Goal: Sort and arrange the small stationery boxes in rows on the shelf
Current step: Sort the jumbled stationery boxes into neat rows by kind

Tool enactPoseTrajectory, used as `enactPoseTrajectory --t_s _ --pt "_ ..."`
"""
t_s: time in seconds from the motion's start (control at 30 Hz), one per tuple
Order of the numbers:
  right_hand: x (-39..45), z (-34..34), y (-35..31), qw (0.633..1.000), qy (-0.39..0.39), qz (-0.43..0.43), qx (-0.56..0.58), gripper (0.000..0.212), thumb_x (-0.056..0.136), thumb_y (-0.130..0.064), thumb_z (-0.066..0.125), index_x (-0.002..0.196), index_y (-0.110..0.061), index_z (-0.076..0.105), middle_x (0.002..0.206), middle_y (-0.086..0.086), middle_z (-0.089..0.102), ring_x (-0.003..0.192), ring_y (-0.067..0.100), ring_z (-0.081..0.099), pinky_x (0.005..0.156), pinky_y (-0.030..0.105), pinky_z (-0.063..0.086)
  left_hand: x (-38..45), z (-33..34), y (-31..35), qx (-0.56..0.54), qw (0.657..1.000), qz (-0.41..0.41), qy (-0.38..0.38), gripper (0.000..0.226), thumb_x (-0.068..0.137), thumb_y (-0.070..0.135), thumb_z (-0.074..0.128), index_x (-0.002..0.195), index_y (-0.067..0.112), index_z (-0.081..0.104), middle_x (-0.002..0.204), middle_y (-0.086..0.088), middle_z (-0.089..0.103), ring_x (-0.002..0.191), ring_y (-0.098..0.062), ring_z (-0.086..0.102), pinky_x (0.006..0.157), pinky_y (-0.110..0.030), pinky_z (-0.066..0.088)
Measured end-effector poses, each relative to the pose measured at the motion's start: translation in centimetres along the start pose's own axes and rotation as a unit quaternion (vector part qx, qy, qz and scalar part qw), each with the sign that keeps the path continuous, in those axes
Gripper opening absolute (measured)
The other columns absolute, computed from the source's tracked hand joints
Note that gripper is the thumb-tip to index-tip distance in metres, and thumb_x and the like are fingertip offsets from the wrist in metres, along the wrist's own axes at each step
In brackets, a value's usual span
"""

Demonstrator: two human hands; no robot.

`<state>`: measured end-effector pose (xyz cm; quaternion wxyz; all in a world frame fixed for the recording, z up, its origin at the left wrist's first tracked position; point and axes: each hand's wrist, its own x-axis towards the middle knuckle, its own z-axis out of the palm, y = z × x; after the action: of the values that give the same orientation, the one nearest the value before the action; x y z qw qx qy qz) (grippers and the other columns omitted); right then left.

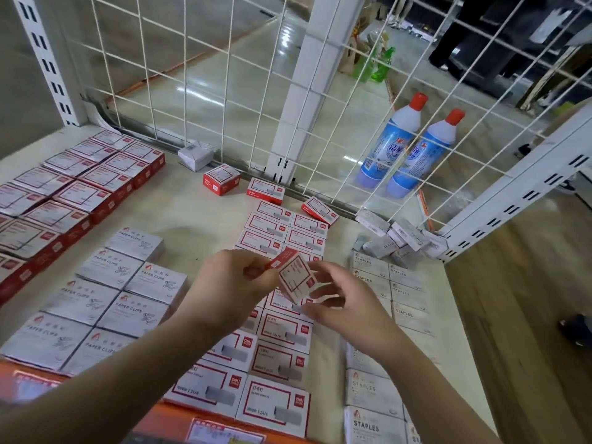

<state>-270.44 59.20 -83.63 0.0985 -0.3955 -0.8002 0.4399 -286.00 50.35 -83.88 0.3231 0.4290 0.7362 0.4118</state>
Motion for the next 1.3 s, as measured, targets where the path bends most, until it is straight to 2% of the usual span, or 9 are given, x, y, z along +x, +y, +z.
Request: enactPoseTrajectory --t_s 0.2,0.33,0.43,0.53,0.73,0.9,1.03,1.13,1.3 --pt "0.1 1.3 -0.4 0.998 0.054 -0.030 -0.022 0.045 0.075 -0.025 0.075 0.096 -0.048 0.042 0.093 -0.027 0.058 0.090 -0.010 0.055 0.074 0.008 0.045 0.0 0.1 -0.4 -0.093 0.992 -0.078 0.020 0.029 0.092 0.023 0.052 0.085 0.002 0.070 0.075 0.001 0.069 0.085 -0.032 0.066 0.073 -0.040 0.056" --pt "0.0 1.2 -0.3 0.995 0.082 -0.052 -0.009 0.040 0.074 -0.023 0.076 0.097 -0.040 0.048 0.093 -0.017 0.065 0.087 -0.005 0.059 0.076 0.013 0.048 -0.4 0.2 -0.5 -0.102 0.991 -0.084 -0.004 0.024 0.093 0.022 0.051 0.079 0.011 0.068 0.075 -0.002 0.069 0.081 -0.037 0.062 0.078 -0.047 0.053" --pt "-0.3 1.0 -0.6 0.993 0.090 -0.073 -0.022 0.040 0.074 -0.022 0.076 0.094 -0.042 0.047 0.091 -0.017 0.065 0.084 -0.005 0.058 0.074 0.010 0.046 -0.5 0.4 -0.8 -0.090 0.995 -0.051 -0.014 0.016 0.093 0.021 0.051 0.086 0.032 0.060 0.078 0.011 0.067 0.080 -0.025 0.066 0.069 -0.032 0.056" --pt "-0.4 1.0 -0.9 0.992 0.091 -0.079 -0.047 0.042 0.075 -0.022 0.075 0.093 -0.046 0.046 0.089 -0.023 0.062 0.084 -0.008 0.056 0.072 0.007 0.044 -0.4 0.4 -1.1 -0.092 0.995 -0.037 -0.022 0.015 0.094 0.021 0.050 0.095 0.033 0.058 0.084 0.017 0.065 0.077 -0.006 0.064 0.057 -0.012 0.052" --pt "-0.6 1.3 -0.7 0.991 0.076 -0.068 -0.084 0.043 0.078 -0.024 0.073 0.099 -0.047 0.044 0.094 -0.023 0.061 0.088 -0.009 0.055 0.076 0.009 0.045 -0.4 0.3 -1.6 -0.044 0.999 -0.012 -0.005 0.022 0.093 0.019 0.051 0.112 0.021 0.061 0.092 0.016 0.063 0.087 -0.001 0.060 0.068 -0.012 0.051" --pt "-0.3 1.5 -1.0 0.984 0.063 -0.077 -0.148 0.045 0.082 -0.027 0.067 0.121 -0.035 0.045 0.098 -0.027 0.053 0.091 -0.013 0.050 0.072 0.001 0.038 -0.9 0.1 -1.9 -0.004 1.000 -0.001 0.027 0.028 0.090 0.019 0.055 0.118 0.021 0.058 0.099 0.012 0.062 0.099 -0.009 0.060 0.087 -0.026 0.052" --pt "-0.3 1.7 -1.6 0.982 0.063 -0.083 -0.157 0.045 0.083 -0.028 0.067 0.120 -0.037 0.044 0.091 -0.033 0.047 0.087 -0.020 0.046 0.069 -0.003 0.036 -1.1 -0.2 -2.0 -0.002 0.999 -0.002 0.034 0.028 0.090 0.020 0.056 0.118 0.021 0.059 0.103 0.010 0.064 0.101 -0.012 0.061 0.088 -0.031 0.053" --pt "-0.3 1.9 -1.7 0.983 0.063 -0.081 -0.152 0.044 0.082 -0.025 0.068 0.117 -0.038 0.044 0.089 -0.035 0.047 0.086 -0.026 0.045 0.070 -0.006 0.034 -1.3 -0.5 -2.1 -0.003 0.999 0.001 0.039 0.029 0.091 0.020 0.055 0.119 0.020 0.059 0.100 0.012 0.063 0.099 -0.009 0.060 0.086 -0.025 0.052" --pt "-0.2 2.1 -2.0 0.981 0.075 -0.082 -0.156 0.046 0.081 -0.027 0.069 0.120 -0.037 0.047 0.095 -0.027 0.055 0.092 -0.013 0.051 0.070 -0.001 0.036 -1.4 -1.1 -2.2 0.000 0.998 0.011 0.057 0.029 0.091 0.019 0.055 0.120 0.018 0.059 0.103 0.008 0.066 0.096 -0.007 0.060 0.083 -0.018 0.049"
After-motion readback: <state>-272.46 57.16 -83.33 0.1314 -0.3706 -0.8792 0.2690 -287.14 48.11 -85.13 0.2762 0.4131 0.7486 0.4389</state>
